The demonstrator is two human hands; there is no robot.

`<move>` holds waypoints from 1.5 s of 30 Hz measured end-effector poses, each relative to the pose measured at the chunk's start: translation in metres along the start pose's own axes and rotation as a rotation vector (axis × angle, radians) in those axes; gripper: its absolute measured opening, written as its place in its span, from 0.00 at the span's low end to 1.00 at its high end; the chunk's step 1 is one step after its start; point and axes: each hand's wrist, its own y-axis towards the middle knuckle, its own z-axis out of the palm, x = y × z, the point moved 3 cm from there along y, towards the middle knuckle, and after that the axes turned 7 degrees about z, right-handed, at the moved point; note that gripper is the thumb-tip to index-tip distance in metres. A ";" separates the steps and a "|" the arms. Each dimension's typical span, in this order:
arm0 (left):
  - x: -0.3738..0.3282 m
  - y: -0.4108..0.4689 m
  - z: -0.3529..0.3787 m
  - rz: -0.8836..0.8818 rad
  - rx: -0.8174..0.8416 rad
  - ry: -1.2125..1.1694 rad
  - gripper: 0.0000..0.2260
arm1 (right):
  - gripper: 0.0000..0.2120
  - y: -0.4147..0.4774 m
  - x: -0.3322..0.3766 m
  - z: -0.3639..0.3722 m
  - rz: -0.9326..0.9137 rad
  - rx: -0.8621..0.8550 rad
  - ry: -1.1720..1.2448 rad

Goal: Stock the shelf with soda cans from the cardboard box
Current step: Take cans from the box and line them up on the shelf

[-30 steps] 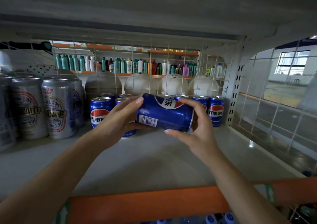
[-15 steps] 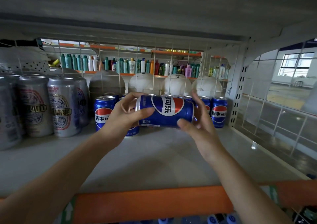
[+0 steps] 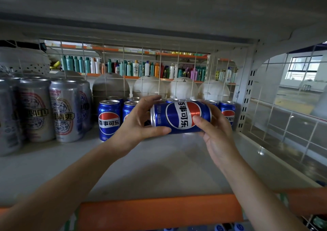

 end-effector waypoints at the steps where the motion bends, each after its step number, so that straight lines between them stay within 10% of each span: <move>1: 0.000 0.000 -0.001 -0.028 -0.001 -0.002 0.30 | 0.36 0.000 0.000 -0.001 -0.010 -0.019 -0.001; 5: 0.004 0.000 -0.003 -0.271 0.003 -0.066 0.21 | 0.34 0.001 0.003 -0.004 -0.040 -0.017 -0.035; 10: 0.009 -0.005 0.002 -0.452 0.236 -0.116 0.39 | 0.26 0.001 0.004 -0.001 -0.045 0.048 -0.051; 22: 0.016 -0.008 0.009 -0.337 0.140 0.001 0.29 | 0.46 0.007 -0.005 0.005 0.065 0.033 -0.039; 40: 0.020 -0.011 0.018 -0.315 0.182 -0.010 0.31 | 0.31 0.003 -0.005 0.008 -0.007 0.114 -0.030; 45: 0.020 -0.019 0.017 -0.354 0.416 0.407 0.36 | 0.32 0.021 0.006 -0.006 0.022 0.022 -0.133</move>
